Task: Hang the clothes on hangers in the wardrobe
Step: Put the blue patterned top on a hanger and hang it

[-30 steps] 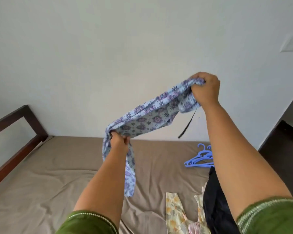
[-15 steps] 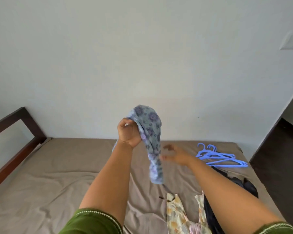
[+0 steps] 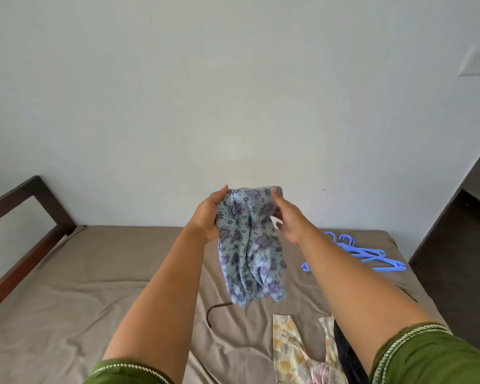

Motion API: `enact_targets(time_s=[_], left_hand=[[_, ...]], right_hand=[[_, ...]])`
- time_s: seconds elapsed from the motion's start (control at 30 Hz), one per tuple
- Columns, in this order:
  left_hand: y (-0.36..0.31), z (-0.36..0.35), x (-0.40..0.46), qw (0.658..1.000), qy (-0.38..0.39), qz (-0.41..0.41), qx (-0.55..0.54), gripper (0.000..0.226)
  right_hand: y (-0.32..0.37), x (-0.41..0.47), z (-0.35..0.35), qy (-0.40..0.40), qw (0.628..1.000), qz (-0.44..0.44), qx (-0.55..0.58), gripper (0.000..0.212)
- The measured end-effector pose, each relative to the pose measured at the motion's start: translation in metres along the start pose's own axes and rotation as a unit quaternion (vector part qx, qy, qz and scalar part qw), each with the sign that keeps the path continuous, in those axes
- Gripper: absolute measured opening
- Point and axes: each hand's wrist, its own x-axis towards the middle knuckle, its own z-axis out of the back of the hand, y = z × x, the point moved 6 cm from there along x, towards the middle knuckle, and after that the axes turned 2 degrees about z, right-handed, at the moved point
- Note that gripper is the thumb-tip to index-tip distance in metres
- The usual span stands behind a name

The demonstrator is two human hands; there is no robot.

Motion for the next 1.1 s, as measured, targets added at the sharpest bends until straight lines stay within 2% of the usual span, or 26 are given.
enact_targets(time_s=[0.1, 0.17, 0.2, 0.23, 0.27, 0.3, 0.37, 0.4, 0.47, 0.53, 0.57, 0.67, 0.7, 0.77, 0.83, 0.93, 1.03, 1.1], left_hand=[[-0.002, 0.011, 0.001, 0.999, -0.035, 0.011, 0.031, 0.053], [-0.004, 0.023, 0.001, 0.993, -0.088, 0.022, 0.078, 0.075], [-0.007, 0.031, 0.001, 0.987, -0.122, 0.018, 0.105, 0.075], [-0.012, 0.037, 0.000, 0.982, -0.151, 0.005, 0.116, 0.063], [-0.015, 0.043, 0.002, 0.980, -0.169, -0.008, 0.106, 0.046], [-0.019, 0.046, 0.004, 0.982, -0.170, -0.014, 0.078, 0.032], [-0.024, 0.041, 0.005, 0.990, -0.138, -0.021, 0.023, 0.017], [-0.025, 0.039, 0.007, 0.992, -0.126, -0.026, 0.011, 0.013], [-0.027, 0.041, 0.009, 0.983, -0.171, -0.043, 0.060, 0.007], [-0.031, 0.046, 0.006, 0.953, -0.250, -0.072, 0.156, 0.024], [-0.032, 0.045, 0.003, 0.943, -0.265, -0.084, 0.185, 0.029], [-0.034, 0.034, 0.002, 0.945, -0.224, -0.113, 0.208, 0.043], [-0.038, 0.031, 0.001, 0.937, -0.217, -0.128, 0.241, 0.045], [-0.049, 0.028, 0.001, 0.901, -0.218, -0.156, 0.342, 0.047], [-0.058, 0.027, -0.001, 0.857, -0.226, -0.164, 0.434, 0.050], [-0.065, 0.025, -0.002, 0.807, -0.198, -0.160, 0.533, 0.050], [-0.065, 0.016, -0.001, 0.758, -0.157, -0.151, 0.615, 0.045], [-0.064, 0.010, 0.001, 0.746, -0.145, -0.151, 0.632, 0.039]], right_hand=[[0.013, -0.004, 0.006, -0.001, 0.999, 0.002, 0.046, 0.047], [0.025, -0.004, 0.014, -0.039, 0.999, 0.009, 0.029, 0.025], [0.031, -0.007, 0.017, -0.045, 0.999, 0.002, 0.028, 0.020], [0.035, -0.006, 0.019, -0.040, 0.998, -0.003, 0.038, 0.017], [0.038, -0.011, 0.017, -0.018, 0.998, -0.016, 0.053, 0.018], [0.040, -0.009, 0.020, -0.016, 0.999, -0.018, 0.040, 0.028], [0.040, -0.014, 0.026, -0.020, 0.999, -0.030, -0.027, 0.053], [0.044, -0.018, 0.025, -0.018, 0.998, -0.021, -0.052, 0.049], [0.053, -0.018, 0.027, -0.032, 0.997, 0.004, -0.064, 0.036], [0.064, -0.014, 0.031, -0.071, 0.991, 0.037, -0.108, 0.046], [0.070, -0.015, 0.033, -0.098, 0.983, 0.052, -0.143, 0.048], [0.077, -0.016, 0.031, -0.090, 0.985, 0.064, -0.129, 0.053], [0.080, -0.016, 0.031, -0.092, 0.980, 0.076, -0.160, 0.052], [0.084, -0.015, 0.035, -0.080, 0.968, 0.097, -0.218, 0.036], [0.084, -0.016, 0.034, -0.038, 0.978, 0.093, -0.182, 0.027], [0.089, -0.015, 0.042, -0.046, 0.979, 0.103, -0.169, 0.027], [0.084, -0.016, 0.045, -0.034, 0.972, 0.091, -0.213, 0.030], [0.082, -0.018, 0.045, -0.045, 0.950, 0.101, -0.293, 0.042]])
